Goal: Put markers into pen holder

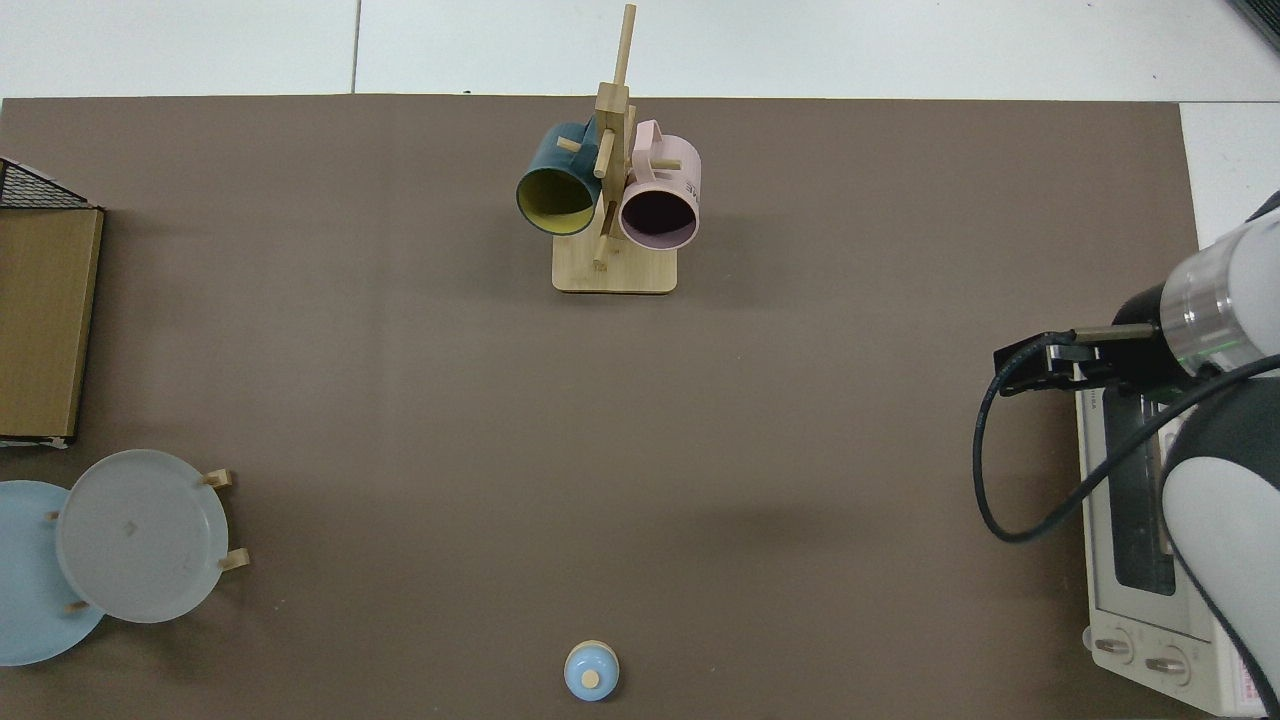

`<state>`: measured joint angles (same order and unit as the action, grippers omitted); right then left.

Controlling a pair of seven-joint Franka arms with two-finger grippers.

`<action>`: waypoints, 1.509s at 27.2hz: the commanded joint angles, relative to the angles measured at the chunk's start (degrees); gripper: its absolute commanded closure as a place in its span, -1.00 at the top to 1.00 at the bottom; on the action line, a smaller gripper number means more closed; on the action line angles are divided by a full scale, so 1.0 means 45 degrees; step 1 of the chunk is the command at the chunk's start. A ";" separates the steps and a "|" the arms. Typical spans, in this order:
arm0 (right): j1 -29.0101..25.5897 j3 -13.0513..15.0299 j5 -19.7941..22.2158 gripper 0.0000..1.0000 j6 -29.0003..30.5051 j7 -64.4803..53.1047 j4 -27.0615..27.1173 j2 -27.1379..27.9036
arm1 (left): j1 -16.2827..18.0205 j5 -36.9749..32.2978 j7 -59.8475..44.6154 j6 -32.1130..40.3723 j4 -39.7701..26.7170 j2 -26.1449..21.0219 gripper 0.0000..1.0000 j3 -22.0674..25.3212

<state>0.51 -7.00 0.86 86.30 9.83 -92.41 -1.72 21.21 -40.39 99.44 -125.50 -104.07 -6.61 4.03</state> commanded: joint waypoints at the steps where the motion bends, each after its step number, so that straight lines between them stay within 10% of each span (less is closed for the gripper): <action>1: -0.0192 -0.0125 0.0024 1.00 0.0138 -0.0329 0.0146 0.0109 | -0.0241 0.0245 0.0246 0.0115 0.0097 0.0160 0.10 0.0238; 21: -0.0192 -0.0125 0.0024 1.00 0.0138 -0.0329 0.0146 0.0109 | -0.0943 0.0440 0.0481 0.2124 0.2284 0.0180 0.11 0.0043; 41: -0.0192 -0.0125 0.0024 1.00 0.0138 -0.0310 0.0146 0.0109 | -0.2623 0.5633 -0.4357 0.6947 0.3204 0.1605 0.33 0.0083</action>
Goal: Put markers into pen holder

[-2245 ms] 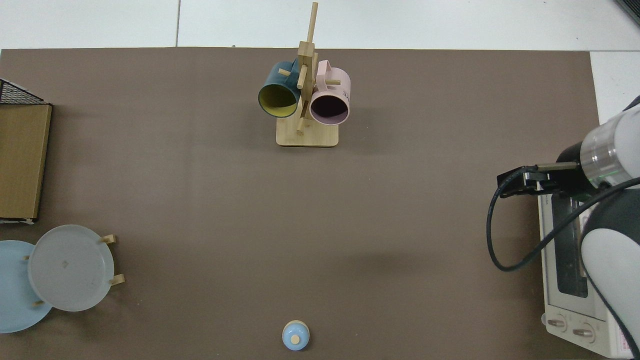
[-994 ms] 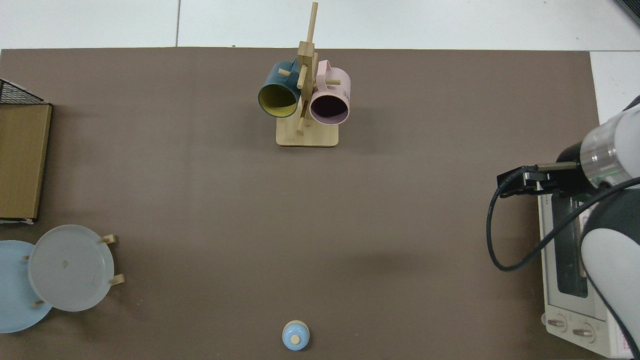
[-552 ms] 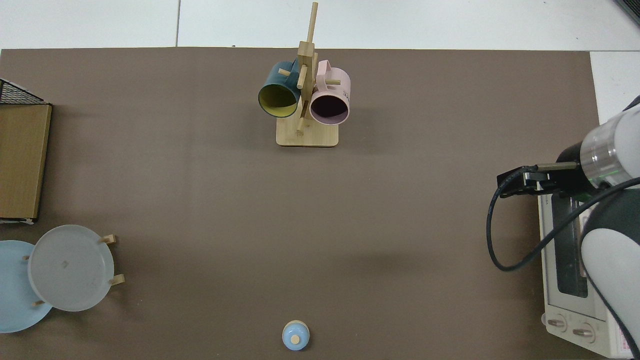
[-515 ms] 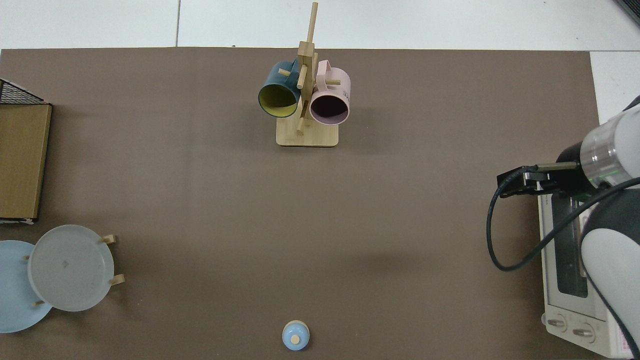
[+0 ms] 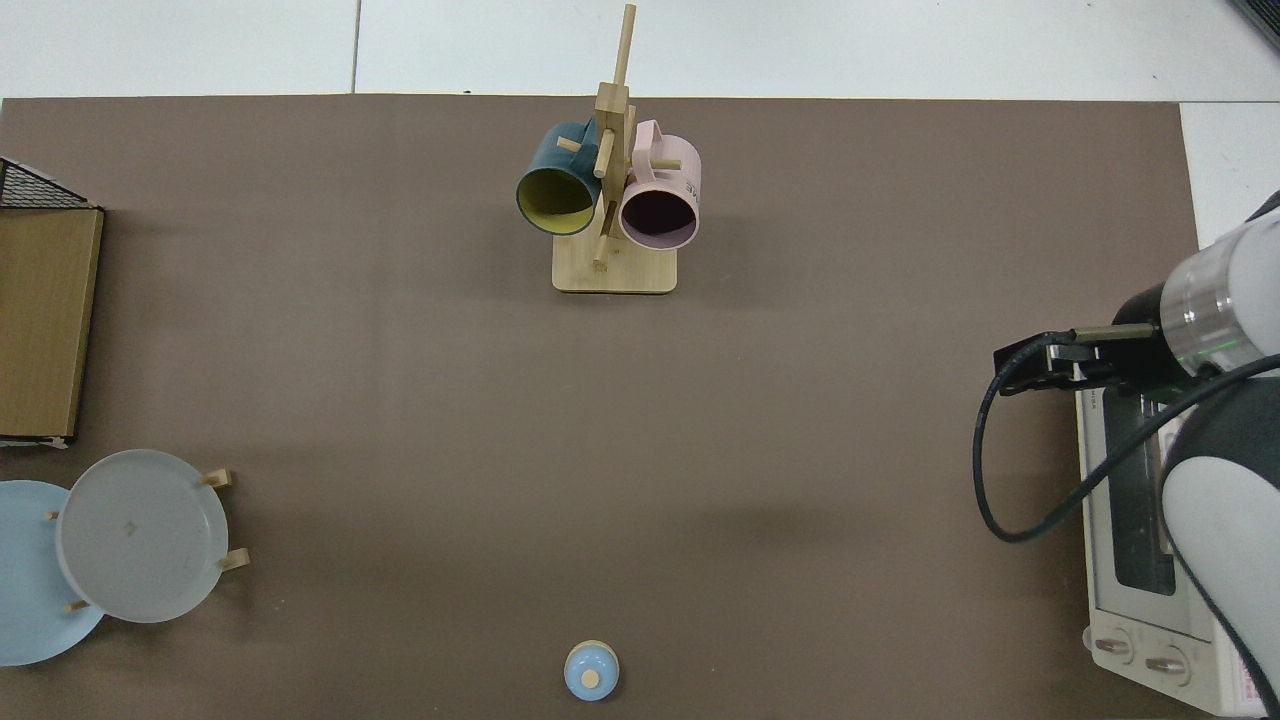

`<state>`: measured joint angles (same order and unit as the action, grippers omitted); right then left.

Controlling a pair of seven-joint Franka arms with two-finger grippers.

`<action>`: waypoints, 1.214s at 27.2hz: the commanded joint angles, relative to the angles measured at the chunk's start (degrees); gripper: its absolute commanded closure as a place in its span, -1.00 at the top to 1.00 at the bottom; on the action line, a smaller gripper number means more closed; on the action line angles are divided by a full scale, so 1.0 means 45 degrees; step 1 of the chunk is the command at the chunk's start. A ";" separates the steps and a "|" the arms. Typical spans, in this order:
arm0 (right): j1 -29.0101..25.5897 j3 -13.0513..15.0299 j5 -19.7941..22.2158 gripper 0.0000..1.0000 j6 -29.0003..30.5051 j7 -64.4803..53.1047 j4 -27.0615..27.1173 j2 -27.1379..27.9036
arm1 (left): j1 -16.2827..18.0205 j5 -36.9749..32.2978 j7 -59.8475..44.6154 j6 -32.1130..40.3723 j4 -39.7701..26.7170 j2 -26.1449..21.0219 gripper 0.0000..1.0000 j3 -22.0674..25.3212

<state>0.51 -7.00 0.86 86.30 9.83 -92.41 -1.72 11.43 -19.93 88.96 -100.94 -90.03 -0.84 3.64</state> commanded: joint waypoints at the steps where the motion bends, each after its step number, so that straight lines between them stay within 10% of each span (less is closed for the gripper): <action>1: -0.0192 -0.0125 0.0023 1.00 0.0138 -0.0329 0.0145 0.0108 | -0.0470 0.1341 -0.2596 0.1841 0.0085 0.0362 0.38 0.0110; 10: -0.0192 -0.0125 0.0023 1.00 0.0138 -0.0310 0.0145 0.0108 | -0.0470 0.3606 -0.7030 0.3777 0.0027 0.0753 1.00 -0.0671; 22: -0.0192 -0.0125 0.0023 1.00 0.0138 -0.0329 0.0145 0.0089 | -0.1407 0.4995 -1.4746 0.4189 -0.0052 0.1104 1.00 -0.2215; 33: -0.0192 -0.0125 0.0023 1.00 0.0138 -0.0329 0.0145 0.0108 | -0.2228 0.5348 -1.5960 0.4306 0.0475 0.0676 1.00 -0.1980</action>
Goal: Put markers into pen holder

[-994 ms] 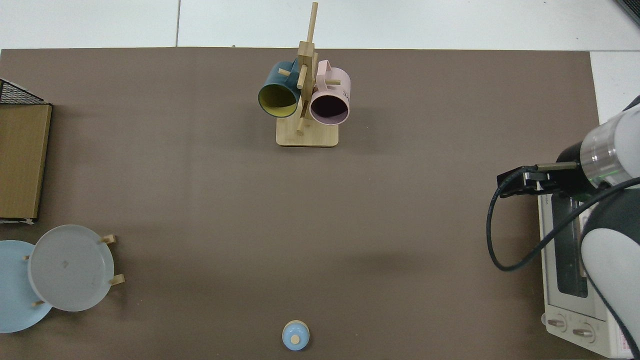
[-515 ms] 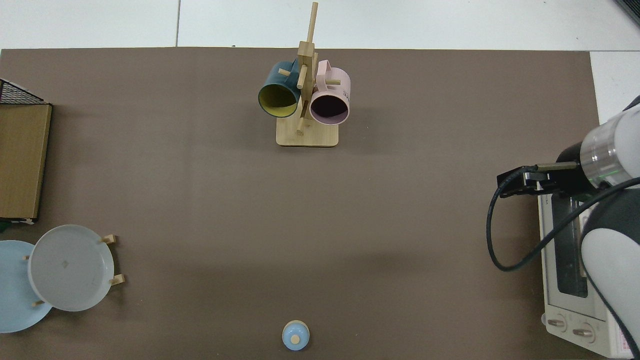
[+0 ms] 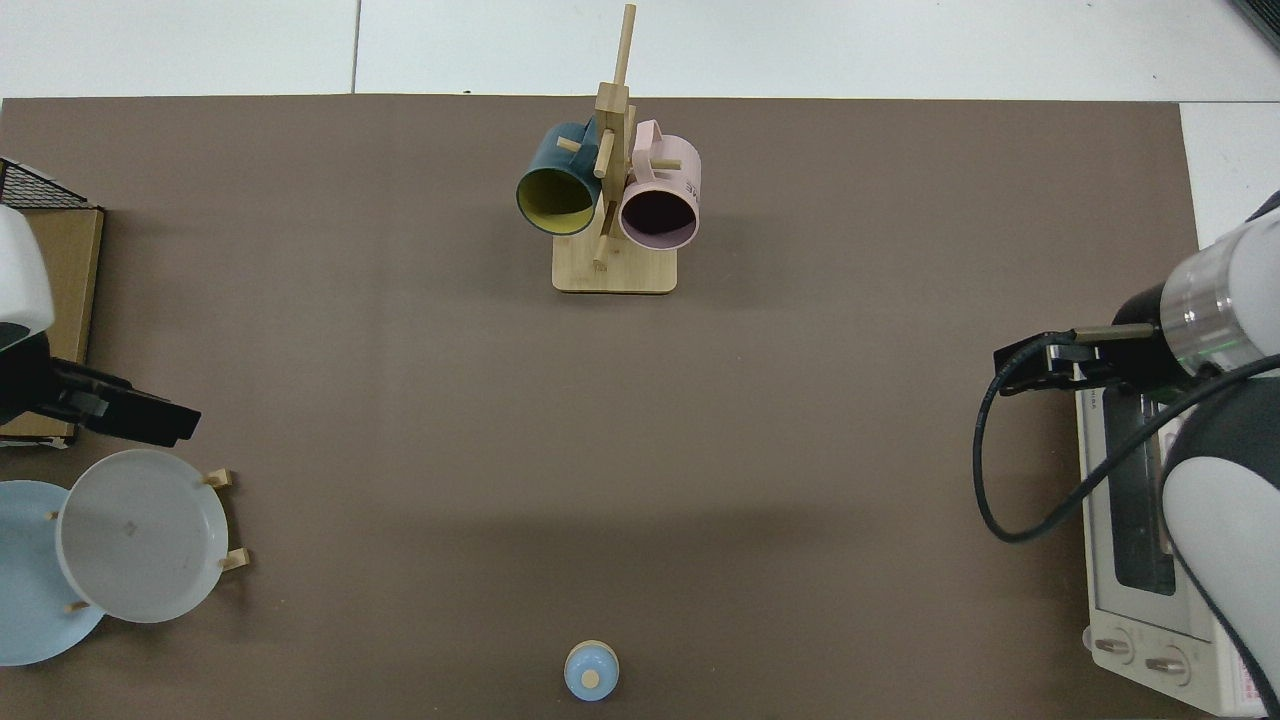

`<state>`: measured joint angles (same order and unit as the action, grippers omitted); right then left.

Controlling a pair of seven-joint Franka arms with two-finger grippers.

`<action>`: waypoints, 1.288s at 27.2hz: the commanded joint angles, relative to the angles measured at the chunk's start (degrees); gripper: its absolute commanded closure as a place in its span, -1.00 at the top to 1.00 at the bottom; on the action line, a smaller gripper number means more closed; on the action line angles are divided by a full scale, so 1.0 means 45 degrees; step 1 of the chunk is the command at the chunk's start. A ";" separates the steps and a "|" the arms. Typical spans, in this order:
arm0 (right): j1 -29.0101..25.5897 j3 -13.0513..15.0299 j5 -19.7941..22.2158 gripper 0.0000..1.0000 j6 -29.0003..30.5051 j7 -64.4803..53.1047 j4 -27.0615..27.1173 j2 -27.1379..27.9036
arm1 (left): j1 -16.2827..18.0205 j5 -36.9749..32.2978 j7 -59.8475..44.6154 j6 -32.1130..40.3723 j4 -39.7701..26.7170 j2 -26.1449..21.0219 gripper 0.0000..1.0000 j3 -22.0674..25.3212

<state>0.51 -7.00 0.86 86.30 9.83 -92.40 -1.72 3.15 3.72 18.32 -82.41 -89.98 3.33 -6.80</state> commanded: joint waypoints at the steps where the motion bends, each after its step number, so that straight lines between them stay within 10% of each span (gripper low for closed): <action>1: -0.0192 -0.0125 0.0024 1.00 0.0138 -0.0329 0.0143 0.0108 | -0.0369 0.0092 -0.0263 0.0189 0.0696 -0.0387 1.00 0.0339; 35: -0.0192 -0.0125 0.0024 1.00 0.0138 -0.0329 0.0143 0.0108 | -0.1248 -0.0806 -0.2704 0.0130 0.1031 -0.0447 1.00 0.0397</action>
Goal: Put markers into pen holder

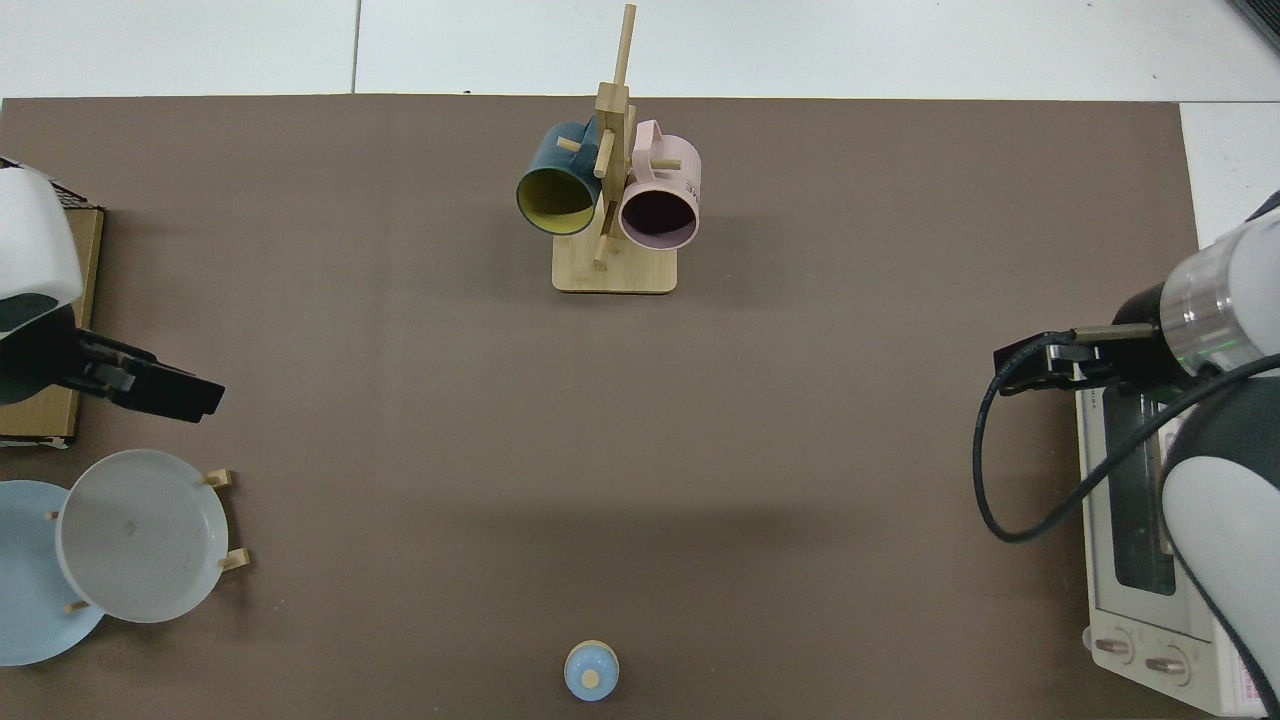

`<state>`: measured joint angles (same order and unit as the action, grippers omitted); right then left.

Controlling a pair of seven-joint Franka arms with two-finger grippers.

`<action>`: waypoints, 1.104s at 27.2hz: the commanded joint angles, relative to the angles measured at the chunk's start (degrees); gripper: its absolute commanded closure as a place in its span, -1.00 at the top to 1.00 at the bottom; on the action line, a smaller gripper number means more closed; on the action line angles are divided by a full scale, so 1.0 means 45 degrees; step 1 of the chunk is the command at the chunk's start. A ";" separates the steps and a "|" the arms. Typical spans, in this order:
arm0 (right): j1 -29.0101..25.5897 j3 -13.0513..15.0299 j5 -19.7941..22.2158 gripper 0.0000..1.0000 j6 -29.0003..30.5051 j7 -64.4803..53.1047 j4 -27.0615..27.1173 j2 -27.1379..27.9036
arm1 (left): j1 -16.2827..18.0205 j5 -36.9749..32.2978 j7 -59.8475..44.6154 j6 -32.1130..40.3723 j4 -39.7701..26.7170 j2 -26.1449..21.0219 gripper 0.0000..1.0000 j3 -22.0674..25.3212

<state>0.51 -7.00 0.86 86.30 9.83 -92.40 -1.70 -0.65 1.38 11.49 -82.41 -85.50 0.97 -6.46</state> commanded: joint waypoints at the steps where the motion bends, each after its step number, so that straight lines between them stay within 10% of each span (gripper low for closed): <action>1: -0.0192 -0.0125 0.0024 1.00 0.0138 -0.0329 0.0142 0.0104 | -0.0422 -0.0288 -0.1206 0.0130 0.0035 0.0077 1.00 0.0341; 30: -0.0192 -0.0125 0.0024 1.00 0.0138 -0.0329 0.0142 0.0104 | -0.0637 -0.0230 -0.1323 -0.0358 0.0093 -0.0040 1.00 0.1591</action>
<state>0.51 -7.00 0.86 86.30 9.83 -92.40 -1.70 -1.93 1.15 6.59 -83.00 -85.50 0.95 -0.64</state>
